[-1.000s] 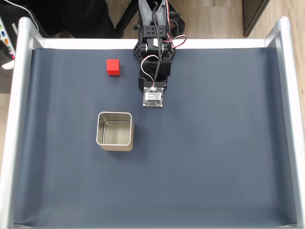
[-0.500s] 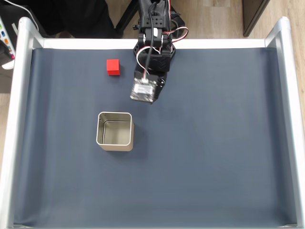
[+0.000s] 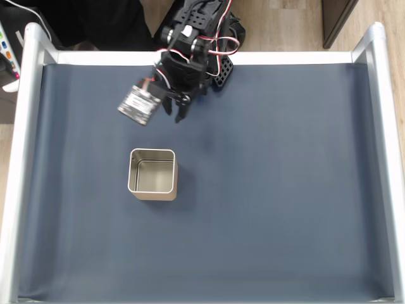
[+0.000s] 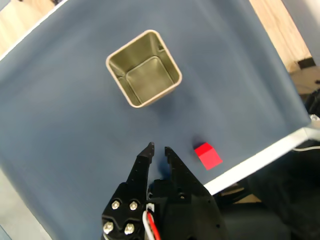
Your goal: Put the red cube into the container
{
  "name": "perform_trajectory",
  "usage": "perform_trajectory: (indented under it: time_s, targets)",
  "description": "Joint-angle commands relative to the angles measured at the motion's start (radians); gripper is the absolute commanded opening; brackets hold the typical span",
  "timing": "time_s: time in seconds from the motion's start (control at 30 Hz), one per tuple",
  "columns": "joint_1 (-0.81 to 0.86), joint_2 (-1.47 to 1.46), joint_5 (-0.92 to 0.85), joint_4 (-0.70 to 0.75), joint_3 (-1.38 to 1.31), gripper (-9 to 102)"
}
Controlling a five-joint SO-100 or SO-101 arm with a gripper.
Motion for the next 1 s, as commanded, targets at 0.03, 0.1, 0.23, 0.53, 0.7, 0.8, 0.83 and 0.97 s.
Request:
perform_trajectory:
  time_s: [0.03,0.1,0.23,0.53,0.7,0.8,0.83,0.97]
  targets:
    - [0.147,-0.011,-0.005,0.014,-0.017,6]
    - [0.232,-0.009,0.008,0.017,0.008,6]
    - [0.408,-0.003,-0.034,0.035,0.083,10]
    - [0.609,-0.014,-0.021,0.038,0.164,17]
    - [0.672,0.025,-0.005,0.017,0.224,20]
    - [0.704,0.049,-0.012,-0.009,0.268,21]
    - [0.718,0.054,-0.02,-0.02,0.278,21]
    - [0.792,0.058,-0.072,-0.055,0.311,23]
